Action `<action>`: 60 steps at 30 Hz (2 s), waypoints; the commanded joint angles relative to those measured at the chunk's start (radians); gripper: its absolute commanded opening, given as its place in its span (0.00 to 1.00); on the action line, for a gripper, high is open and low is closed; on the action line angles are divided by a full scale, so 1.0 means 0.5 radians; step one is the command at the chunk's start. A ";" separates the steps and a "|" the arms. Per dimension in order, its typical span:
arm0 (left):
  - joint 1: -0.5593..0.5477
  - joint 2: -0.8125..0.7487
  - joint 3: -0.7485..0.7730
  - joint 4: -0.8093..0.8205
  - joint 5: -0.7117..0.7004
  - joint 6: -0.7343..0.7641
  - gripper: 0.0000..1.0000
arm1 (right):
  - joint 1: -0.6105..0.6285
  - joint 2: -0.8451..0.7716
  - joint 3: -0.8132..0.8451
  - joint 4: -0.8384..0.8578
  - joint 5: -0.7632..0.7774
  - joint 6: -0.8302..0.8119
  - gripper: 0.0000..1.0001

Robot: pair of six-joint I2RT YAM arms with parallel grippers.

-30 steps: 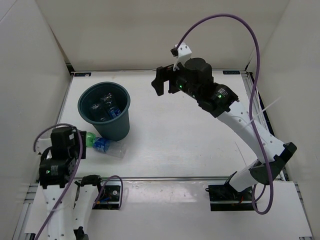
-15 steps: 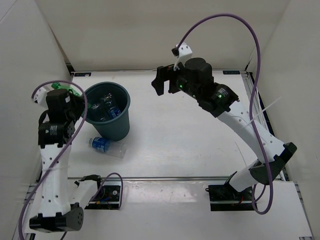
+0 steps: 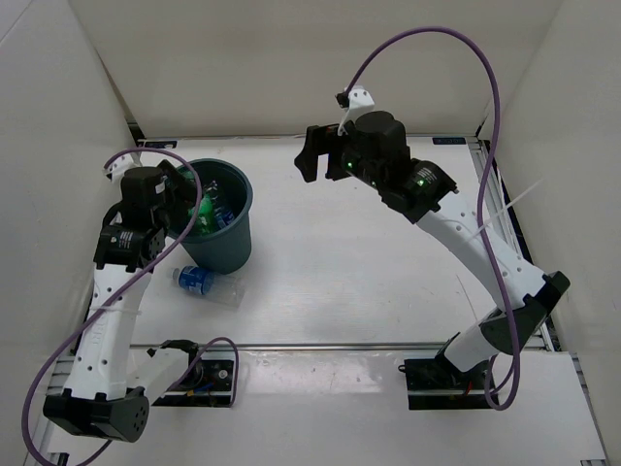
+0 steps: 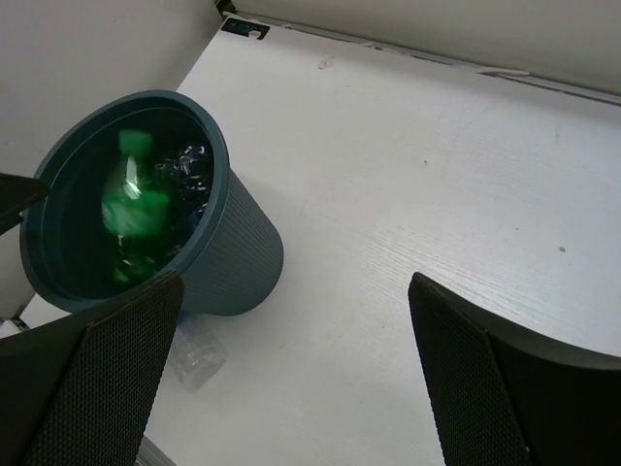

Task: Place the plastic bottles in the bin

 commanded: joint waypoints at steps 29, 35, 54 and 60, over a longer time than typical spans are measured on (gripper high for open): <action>0.037 -1.422 -2.062 0.450 0.121 -1.517 1.00 | -0.033 -0.203 -0.166 -0.254 -0.246 0.028 1.00; 0.037 -1.082 -2.243 1.015 0.191 -1.492 1.00 | -0.070 -0.244 -0.187 -0.291 -0.246 -0.034 1.00; 0.380 -1.188 -2.168 0.796 0.685 -1.308 0.54 | -0.300 -0.225 -0.242 -0.291 -0.461 0.064 1.00; 0.380 -1.391 -1.588 -0.140 0.538 -1.308 0.53 | -0.300 -0.158 -0.224 -0.272 -0.525 0.122 1.00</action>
